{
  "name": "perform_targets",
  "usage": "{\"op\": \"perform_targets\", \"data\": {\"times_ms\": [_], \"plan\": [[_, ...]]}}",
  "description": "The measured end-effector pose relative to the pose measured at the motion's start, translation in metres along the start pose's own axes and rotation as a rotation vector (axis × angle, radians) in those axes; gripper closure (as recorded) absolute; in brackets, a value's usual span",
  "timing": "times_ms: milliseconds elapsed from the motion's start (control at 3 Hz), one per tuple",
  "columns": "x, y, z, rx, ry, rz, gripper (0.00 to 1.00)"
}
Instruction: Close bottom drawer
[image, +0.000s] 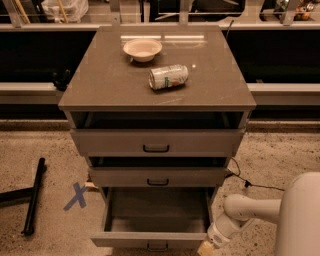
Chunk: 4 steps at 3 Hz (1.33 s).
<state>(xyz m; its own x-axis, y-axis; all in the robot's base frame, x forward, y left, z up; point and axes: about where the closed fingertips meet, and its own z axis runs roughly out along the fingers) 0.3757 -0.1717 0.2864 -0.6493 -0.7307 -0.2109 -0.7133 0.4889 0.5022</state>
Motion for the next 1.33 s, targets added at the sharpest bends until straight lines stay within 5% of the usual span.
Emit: {"op": "perform_targets", "data": {"times_ms": [333, 1333], "plan": [[0.002, -0.018, 0.028, 0.015, 0.014, 0.025, 0.93], [0.000, -0.080, 0.103, 0.123, -0.013, 0.120, 1.00]]}}
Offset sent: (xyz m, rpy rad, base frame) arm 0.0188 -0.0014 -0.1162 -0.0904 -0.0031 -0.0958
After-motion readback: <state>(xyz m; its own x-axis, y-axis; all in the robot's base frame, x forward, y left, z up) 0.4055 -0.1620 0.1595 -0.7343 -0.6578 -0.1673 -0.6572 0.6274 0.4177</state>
